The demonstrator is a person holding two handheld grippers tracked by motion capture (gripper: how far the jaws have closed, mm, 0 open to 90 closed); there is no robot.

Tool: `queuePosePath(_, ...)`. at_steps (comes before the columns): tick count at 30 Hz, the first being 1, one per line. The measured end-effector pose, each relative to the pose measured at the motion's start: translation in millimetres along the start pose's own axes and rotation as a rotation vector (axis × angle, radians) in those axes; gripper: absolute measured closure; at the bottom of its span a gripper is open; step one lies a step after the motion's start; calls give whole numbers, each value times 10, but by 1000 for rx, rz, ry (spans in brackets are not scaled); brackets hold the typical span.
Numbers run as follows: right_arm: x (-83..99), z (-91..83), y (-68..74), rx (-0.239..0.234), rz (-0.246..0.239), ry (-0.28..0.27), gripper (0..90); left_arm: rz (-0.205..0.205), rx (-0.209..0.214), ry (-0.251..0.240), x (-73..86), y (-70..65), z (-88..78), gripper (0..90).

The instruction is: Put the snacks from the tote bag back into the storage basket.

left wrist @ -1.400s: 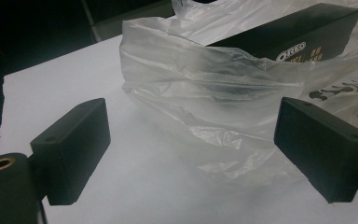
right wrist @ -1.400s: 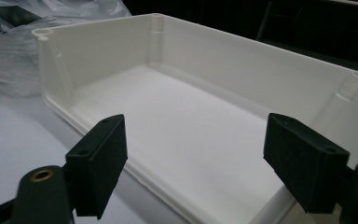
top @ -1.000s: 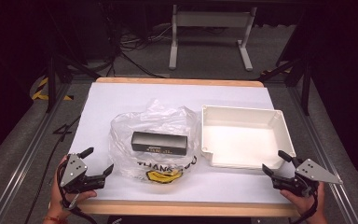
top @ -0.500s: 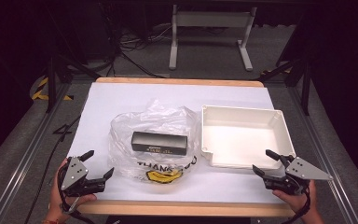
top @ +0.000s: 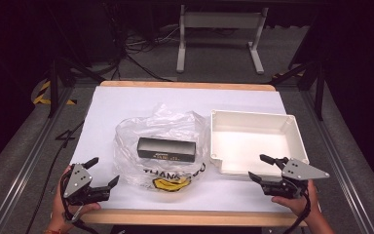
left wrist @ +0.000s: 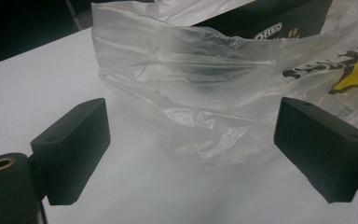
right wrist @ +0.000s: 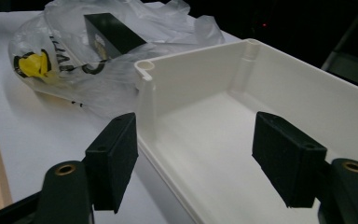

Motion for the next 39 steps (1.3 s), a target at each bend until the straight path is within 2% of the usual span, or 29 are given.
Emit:
queuePosePath(3,-88,109,71,-42,-16,11,326,-3,6,-2,-1,-4,2,115)
queuePosePath(6,-196,256,154,-109,-42,33,340,0,12,-6,-7,-11,1,113)
queuePosePath(7,-237,307,168,-129,-28,31,342,-2,14,-6,-9,-13,2,114)
queuePosePath(8,-237,307,168,-129,-28,31,342,-2,14,-6,-9,-13,2,114)
queuePosePath(9,-284,372,185,-160,-20,31,343,-4,18,-5,-5,-16,3,114)
queuePosePath(10,-363,487,203,-181,-54,43,361,-5,17,-2,-2,-18,3,113)
queuePosePath(12,-384,519,212,-190,-61,46,368,-6,18,-2,-1,-20,2,113)
queuePosePath(14,-427,601,230,-208,-93,66,379,-5,18,3,7,-21,4,114)
queuePosePath(16,-467,685,260,-242,-104,84,389,-5,22,5,12,-27,9,113)
queuePosePath(18,-494,768,274,-248,-135,106,396,1,25,10,17,-32,13,113)
queuePosePath(20,-515,841,304,-278,-143,127,403,-3,35,17,25,-47,17,114)
queuePosePath(21,-539,907,312,-283,-149,140,406,-5,35,26,31,-52,22,114)
queuePosePath(23,-580,1022,357,-321,-147,163,406,1,38,29,35,-61,30,114)
queuePosePath(25,-616,1139,384,-329,-179,188,405,2,39,27,35,-66,29,113)
queuePosePath(30,-708,1387,480,-381,-196,200,405,0,41,23,36,-63,18,113)
queuePosePath(35,-698,1598,565,-430,-216,244,443,7,50,29,41,-81,19,110)
queuePosePath(39,-657,1778,612,-476,-247,308,463,14,67,35,38,-109,29,109)
Point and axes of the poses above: each handheld gripper's, and its own axes: z roughly forward along the jaws, x roughly out of its underside, y roughly to its left, the point moved 9 cm from there along z, roughly forward along the jaws, and after that the axes turned 14 degrees about -y, right-handed, at the moved point
